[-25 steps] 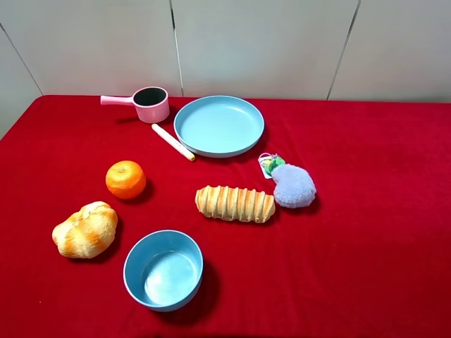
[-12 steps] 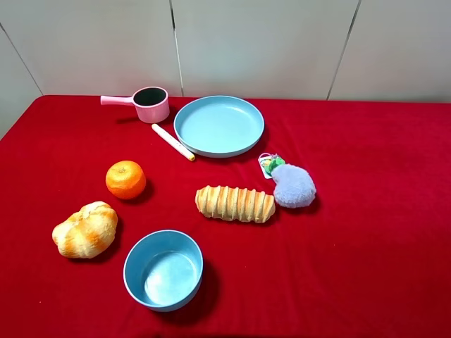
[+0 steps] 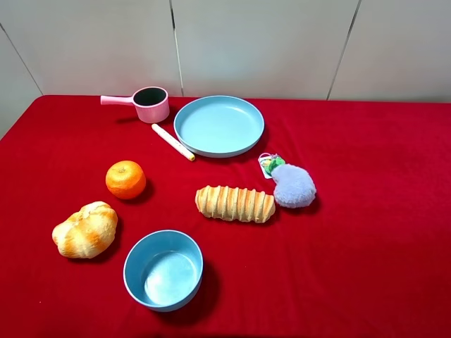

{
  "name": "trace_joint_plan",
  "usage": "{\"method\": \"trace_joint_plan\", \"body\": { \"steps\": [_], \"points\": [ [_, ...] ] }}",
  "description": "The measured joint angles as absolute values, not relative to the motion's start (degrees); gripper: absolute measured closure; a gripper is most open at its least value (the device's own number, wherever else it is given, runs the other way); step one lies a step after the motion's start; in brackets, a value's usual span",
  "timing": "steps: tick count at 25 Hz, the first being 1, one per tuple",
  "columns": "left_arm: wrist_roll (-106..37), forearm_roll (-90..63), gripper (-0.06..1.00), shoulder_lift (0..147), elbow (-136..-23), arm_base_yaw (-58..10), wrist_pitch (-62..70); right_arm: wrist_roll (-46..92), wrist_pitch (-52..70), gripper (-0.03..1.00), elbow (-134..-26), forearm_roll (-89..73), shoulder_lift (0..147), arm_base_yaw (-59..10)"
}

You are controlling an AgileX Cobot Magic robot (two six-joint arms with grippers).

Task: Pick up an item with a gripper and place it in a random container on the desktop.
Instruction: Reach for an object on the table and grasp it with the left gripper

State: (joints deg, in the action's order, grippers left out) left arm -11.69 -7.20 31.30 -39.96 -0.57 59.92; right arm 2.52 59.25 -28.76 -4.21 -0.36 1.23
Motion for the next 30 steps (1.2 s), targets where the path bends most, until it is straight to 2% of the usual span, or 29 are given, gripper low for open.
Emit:
{"method": "trace_joint_plan", "body": {
  "steps": [11, 15, 30],
  "points": [
    [-14.7, -7.2, -0.02, 45.5, -46.9, -0.6, 59.7, 2.5, 59.2, 0.28, -28.8, -4.2, -0.4, 1.2],
    [-14.7, -6.9, -0.02, 49.9, -48.1, -2.5, 58.6, 2.5, 59.2, 0.28, -28.8, -4.2, -0.4, 1.2],
    [-14.7, -6.3, -0.02, 65.7, -49.1, -6.5, 52.1, 2.5, 59.2, 0.28, -28.8, -4.2, -0.4, 1.2]
  ]
}}
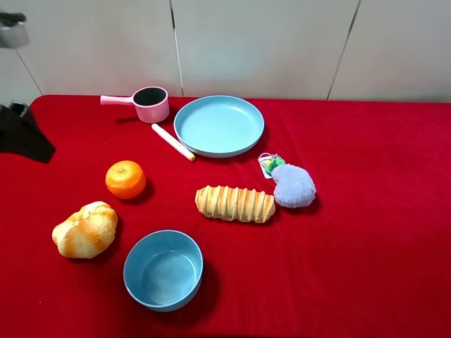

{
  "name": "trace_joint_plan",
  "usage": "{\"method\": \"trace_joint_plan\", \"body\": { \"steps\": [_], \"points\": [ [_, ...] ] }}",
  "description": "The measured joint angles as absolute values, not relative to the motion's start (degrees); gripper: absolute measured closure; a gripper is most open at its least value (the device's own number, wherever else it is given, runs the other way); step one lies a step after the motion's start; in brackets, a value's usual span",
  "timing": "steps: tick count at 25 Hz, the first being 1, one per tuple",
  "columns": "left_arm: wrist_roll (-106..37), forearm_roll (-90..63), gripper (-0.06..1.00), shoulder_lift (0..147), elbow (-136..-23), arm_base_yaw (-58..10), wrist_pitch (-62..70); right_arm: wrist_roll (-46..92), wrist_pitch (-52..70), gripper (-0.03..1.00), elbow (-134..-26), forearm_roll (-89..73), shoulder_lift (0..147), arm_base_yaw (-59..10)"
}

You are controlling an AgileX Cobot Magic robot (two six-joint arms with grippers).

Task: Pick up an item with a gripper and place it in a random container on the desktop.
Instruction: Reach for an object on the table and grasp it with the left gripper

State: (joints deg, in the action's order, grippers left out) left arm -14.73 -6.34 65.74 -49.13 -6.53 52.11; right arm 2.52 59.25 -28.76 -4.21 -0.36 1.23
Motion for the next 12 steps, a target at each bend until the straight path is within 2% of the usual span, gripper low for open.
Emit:
{"method": "trace_joint_plan", "body": {
  "steps": [12],
  "points": [
    [-16.5, -6.3, -0.02, 73.4, -49.1, -6.6, 48.5, 2.5, 59.2, 0.28, -28.8, -4.2, -0.4, 1.2]
  ]
}}
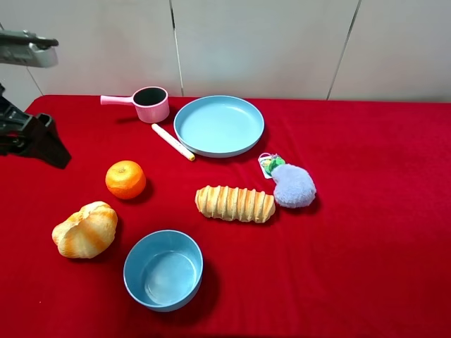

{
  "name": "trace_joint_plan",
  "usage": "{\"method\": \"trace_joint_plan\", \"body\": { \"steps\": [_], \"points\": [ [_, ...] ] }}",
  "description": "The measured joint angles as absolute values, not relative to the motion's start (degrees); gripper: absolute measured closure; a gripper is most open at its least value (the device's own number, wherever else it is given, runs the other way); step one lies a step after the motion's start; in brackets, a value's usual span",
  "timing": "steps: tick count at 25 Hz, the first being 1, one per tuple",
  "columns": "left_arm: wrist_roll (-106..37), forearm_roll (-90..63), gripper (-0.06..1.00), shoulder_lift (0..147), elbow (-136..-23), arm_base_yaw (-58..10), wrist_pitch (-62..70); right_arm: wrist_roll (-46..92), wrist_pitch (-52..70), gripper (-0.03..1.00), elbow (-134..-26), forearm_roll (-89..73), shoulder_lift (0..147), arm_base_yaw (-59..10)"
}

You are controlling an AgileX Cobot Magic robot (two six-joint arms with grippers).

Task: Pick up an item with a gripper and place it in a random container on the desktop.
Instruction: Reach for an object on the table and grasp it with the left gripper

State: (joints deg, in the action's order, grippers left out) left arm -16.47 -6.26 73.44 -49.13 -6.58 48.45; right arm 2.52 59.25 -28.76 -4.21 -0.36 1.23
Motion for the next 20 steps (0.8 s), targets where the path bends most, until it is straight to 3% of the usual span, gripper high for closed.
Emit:
{"method": "trace_joint_plan", "body": {
  "steps": [9, 20],
  "points": [
    [-17.3, -5.2, -0.03, 80.4, -49.4, -11.6, 43.3, 2.5, 59.2, 0.28, -28.8, -4.2, -0.4, 1.2],
    [-17.3, -4.7, -0.04, 86.8, -50.8, -11.9, 42.8, 2.5, 59.2, 0.28, -28.8, -4.2, -0.4, 1.2]
  ]
}}
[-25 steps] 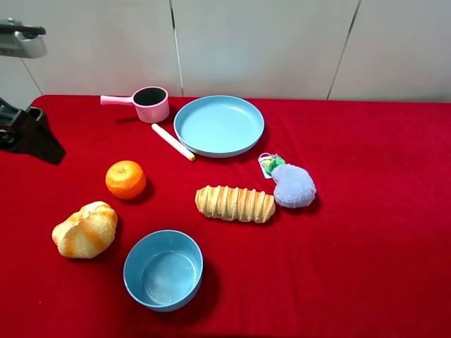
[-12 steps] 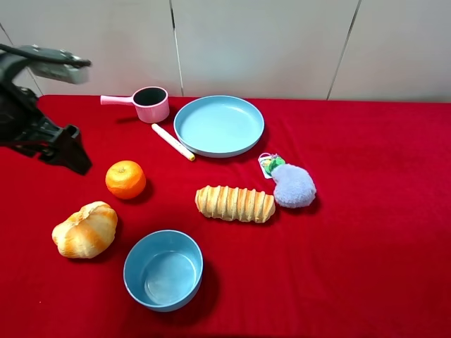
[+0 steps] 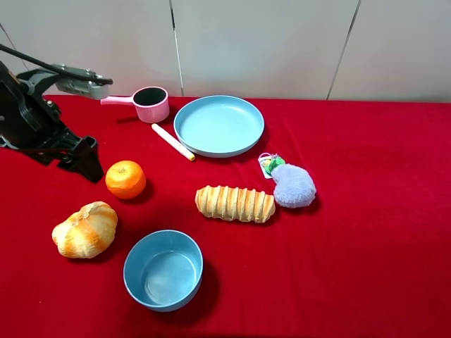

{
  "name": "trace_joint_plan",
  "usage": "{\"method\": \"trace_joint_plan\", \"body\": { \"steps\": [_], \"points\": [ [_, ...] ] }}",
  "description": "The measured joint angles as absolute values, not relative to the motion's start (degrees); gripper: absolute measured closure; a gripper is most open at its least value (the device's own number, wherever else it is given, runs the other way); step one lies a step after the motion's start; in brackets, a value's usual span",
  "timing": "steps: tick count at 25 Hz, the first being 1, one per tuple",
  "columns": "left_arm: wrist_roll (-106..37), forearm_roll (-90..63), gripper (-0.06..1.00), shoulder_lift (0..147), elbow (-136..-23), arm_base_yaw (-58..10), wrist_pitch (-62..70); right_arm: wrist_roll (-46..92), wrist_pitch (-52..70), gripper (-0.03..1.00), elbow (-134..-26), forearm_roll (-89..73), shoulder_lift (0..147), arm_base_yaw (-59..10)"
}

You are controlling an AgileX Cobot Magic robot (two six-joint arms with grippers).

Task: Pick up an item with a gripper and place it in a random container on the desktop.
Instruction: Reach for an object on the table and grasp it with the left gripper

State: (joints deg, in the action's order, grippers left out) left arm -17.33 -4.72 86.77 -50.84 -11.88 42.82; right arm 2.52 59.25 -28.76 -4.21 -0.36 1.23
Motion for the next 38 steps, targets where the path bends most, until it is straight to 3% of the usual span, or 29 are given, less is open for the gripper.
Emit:
{"method": "trace_joint_plan", "body": {
  "steps": [38],
  "points": [
    [-20.4, -3.1, -0.05, 110.0, -51.0, -19.8, 13.0, 2.5, 59.2, 0.28, -28.8, -4.2, -0.4, 1.2]
  ]
}}
